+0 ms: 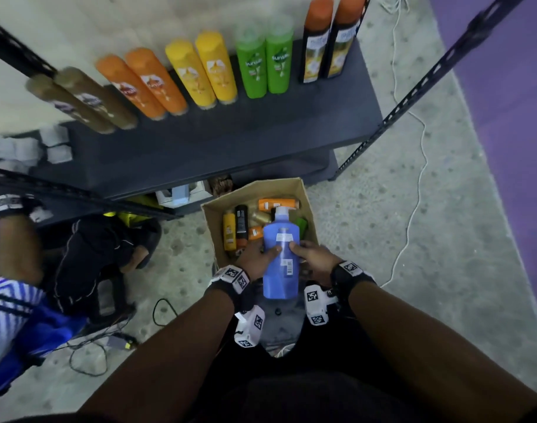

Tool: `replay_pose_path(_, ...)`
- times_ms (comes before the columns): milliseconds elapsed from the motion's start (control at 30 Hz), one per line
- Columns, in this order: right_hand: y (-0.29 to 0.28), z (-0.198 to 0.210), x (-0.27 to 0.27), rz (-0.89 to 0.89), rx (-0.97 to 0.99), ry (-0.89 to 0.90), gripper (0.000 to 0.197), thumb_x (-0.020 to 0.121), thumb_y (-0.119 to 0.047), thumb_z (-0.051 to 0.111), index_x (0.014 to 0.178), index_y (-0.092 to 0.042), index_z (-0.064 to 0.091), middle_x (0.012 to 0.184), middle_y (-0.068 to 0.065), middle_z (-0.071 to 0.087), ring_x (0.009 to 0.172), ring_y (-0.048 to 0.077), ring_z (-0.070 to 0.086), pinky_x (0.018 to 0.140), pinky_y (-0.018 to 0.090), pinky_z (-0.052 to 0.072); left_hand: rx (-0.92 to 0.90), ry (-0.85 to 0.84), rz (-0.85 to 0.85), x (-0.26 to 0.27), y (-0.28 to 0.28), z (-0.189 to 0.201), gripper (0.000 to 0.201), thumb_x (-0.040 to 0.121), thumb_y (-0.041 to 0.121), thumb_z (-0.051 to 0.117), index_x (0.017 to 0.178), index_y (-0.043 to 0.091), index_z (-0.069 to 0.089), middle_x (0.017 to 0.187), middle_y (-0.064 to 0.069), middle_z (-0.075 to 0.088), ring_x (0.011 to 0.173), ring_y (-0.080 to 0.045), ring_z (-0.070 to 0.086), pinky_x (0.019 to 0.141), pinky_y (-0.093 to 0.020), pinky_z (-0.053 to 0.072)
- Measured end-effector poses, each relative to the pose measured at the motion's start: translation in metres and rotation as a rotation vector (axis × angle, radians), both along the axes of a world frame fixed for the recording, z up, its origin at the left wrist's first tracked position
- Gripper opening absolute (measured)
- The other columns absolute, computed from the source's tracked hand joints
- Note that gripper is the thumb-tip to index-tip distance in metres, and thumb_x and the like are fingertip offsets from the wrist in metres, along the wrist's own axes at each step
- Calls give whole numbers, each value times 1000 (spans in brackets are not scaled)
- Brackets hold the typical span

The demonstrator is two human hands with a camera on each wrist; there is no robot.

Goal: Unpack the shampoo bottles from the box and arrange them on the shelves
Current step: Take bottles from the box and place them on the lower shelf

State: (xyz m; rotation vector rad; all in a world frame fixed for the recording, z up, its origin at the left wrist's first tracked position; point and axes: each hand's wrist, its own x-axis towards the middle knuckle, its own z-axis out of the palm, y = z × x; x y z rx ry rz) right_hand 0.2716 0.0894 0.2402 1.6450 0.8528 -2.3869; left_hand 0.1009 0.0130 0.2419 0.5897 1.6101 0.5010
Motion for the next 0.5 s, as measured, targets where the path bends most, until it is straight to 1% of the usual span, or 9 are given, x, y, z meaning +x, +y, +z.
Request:
replay_pose_path(33, -1, 7, 0, -24, 6, 13, 21, 103, -38, 59, 108, -21, 71, 96, 1, 78, 77, 18, 76, 60, 29, 57, 8, 9, 5, 1, -1, 7, 31, 104, 28, 61, 131, 15, 59, 133, -13, 67, 99, -18, 67, 76, -23, 54)
replay_pose_path(133, -2, 27, 1, -41, 47, 34, 22, 104, -36, 58, 112, -19, 69, 105, 7, 75, 84, 24, 73, 62, 33, 56, 25, 1, 8, 1, 1, 27, 34, 104, 28, 60, 135, 15, 56, 136, -13, 65, 114, -27, 66, 93, -37, 54)
replay_pose_path(233, -1, 48, -1, -53, 93, 27, 19, 105, -34, 56, 110, -20, 67, 103, 3, 76, 86, 21, 74, 67, 35, 59, 50, 31, -62, -5, 5, 43, 42, 103, 33, 61, 140, 12, 57, 133, -11, 67, 118, -30, 66, 101, -45, 53)
replay_pose_path(267, 1, 55, -2, -60, 120, 38, 19, 105, -32, 55, 112, -18, 67, 103, 3, 77, 88, 22, 75, 69, 36, 61, 75, 44, -70, -7, 9, 48, 42, 103, 34, 62, 139, 12, 58, 130, -10, 68, 117, -31, 67, 101, -45, 54)
replay_pose_path(333, 10, 68, -5, -82, 190, 51, 25, 106, -30, 55, 124, -15, 64, 116, 11, 75, 106, 33, 72, 82, 44, 58, 144, 38, -56, -11, 19, 58, 39, 102, 32, 63, 135, 11, 61, 125, -10, 70, 114, -30, 68, 97, -41, 55)
replay_pose_path(400, 22, 84, -9, -62, 267, 32, 30, 105, -33, 56, 131, -18, 60, 127, 12, 70, 119, 39, 65, 90, 49, 53, 212, 54, -66, -14, 32, 67, 35, 103, 30, 62, 132, 11, 63, 120, -9, 72, 108, -28, 69, 87, -29, 57)
replay_pose_path(433, 28, 91, -11, -46, 297, 21, 31, 105, -35, 56, 131, -20, 58, 128, 10, 69, 119, 35, 64, 89, 47, 54, 241, 63, -72, -15, 38, 72, 35, 103, 30, 62, 131, 10, 64, 119, -8, 72, 105, -27, 69, 81, -23, 55)
replay_pose_path(467, 33, 98, -13, -41, 321, 10, 30, 104, -38, 57, 129, -22, 58, 129, 7, 68, 118, 31, 64, 85, 44, 55, 261, 57, -68, -16, 44, 77, 36, 103, 30, 61, 132, 9, 63, 122, -10, 72, 105, -25, 68, 80, -22, 54)
replay_pose_path(500, 38, 103, -14, -48, 343, 2, 28, 104, -39, 57, 127, -23, 58, 129, 6, 67, 116, 28, 65, 81, 41, 55, 277, 39, -63, -18, 51, 84, 37, 104, 28, 61, 133, 7, 62, 125, -12, 71, 105, -25, 68, 82, -24, 55)
